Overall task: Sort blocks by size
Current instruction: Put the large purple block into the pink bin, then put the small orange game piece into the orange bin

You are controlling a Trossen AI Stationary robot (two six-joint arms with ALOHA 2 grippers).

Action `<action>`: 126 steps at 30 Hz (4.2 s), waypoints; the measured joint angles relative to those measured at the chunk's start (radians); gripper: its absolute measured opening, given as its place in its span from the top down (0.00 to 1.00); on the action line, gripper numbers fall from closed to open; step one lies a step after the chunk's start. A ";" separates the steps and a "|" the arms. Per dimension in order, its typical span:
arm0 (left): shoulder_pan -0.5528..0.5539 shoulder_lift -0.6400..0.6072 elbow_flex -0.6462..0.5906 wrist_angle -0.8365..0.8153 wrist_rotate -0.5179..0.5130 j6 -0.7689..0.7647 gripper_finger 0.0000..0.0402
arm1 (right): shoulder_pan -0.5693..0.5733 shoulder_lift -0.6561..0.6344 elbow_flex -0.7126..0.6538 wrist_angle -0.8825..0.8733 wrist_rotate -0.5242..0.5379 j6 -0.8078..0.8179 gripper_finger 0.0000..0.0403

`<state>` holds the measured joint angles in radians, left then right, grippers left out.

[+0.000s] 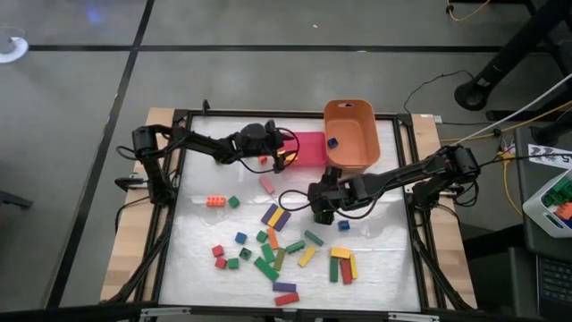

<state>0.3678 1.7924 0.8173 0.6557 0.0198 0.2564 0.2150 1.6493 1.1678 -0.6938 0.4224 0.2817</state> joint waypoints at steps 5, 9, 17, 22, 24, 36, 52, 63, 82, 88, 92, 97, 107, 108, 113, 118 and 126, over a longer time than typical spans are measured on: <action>-0.013 0.000 0.000 -0.003 0.003 0.005 0.48 | -0.008 0.000 -0.030 -0.001 0.013 0.034 0.35; -0.022 0.000 0.000 -0.009 0.003 0.014 0.48 | -0.008 0.000 -0.051 0.011 0.025 0.053 0.35; -0.035 0.000 0.000 -0.012 0.003 0.033 0.48 | -0.008 -0.001 -0.104 0.101 0.034 0.054 0.35; -0.035 0.000 0.000 -0.012 0.002 0.032 0.48 | -0.008 -0.001 -0.116 0.122 0.063 0.054 0.35; -0.035 0.000 0.000 -0.012 0.003 0.032 0.48 | -0.008 -0.001 -0.116 0.122 0.069 0.054 0.35; -0.035 0.000 0.000 -0.018 0.002 0.031 0.48 | -0.008 0.050 -0.116 0.129 0.086 0.054 0.35; -0.035 0.000 0.000 -0.017 0.003 0.031 0.48 | -0.008 0.050 -0.116 0.144 0.102 0.051 0.64; -0.035 0.000 0.000 -0.017 0.003 0.031 0.48 | -0.008 0.050 -0.116 0.215 0.101 -0.002 0.84; -0.035 -0.026 -0.002 -0.040 -0.003 0.031 0.48 | -0.163 0.020 -0.009 0.272 0.117 -0.394 0.84; -0.033 -0.142 -0.002 -0.206 -0.030 0.054 0.48 | -0.284 0.019 -0.016 0.276 0.067 -0.483 0.84; -0.033 -0.234 -0.002 -0.365 -0.036 0.042 0.48 | -0.328 0.019 -0.012 0.292 -0.033 -0.534 0.84; -0.035 -0.304 -0.002 -0.511 -0.036 -0.017 0.48 | -0.327 0.019 0.038 0.298 -0.120 -0.623 0.84; -0.036 -0.317 -0.002 -0.646 -0.030 -0.102 0.48 | -0.393 0.023 0.078 0.334 -0.016 -0.816 0.83; -0.036 -0.317 -0.002 -0.656 -0.030 -0.112 0.48 | -0.408 0.023 0.072 0.336 -0.031 -0.816 0.83; -0.036 -0.317 -0.002 -0.689 -0.031 -0.144 0.48 | -0.474 0.024 0.051 0.339 -0.049 -0.816 0.83; -0.032 -0.317 -0.010 -0.706 -0.053 -0.211 0.48 | -0.524 0.024 0.049 0.340 -0.121 -0.816 0.83; -0.030 -0.317 -0.034 -0.739 -0.173 -0.251 0.48 | -0.549 0.024 0.049 0.345 -0.211 -0.819 0.66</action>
<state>0.3373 1.4757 0.7834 -0.0829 -0.1537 0.0059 -0.3344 1.6730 1.2168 -0.3484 0.2112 -0.5369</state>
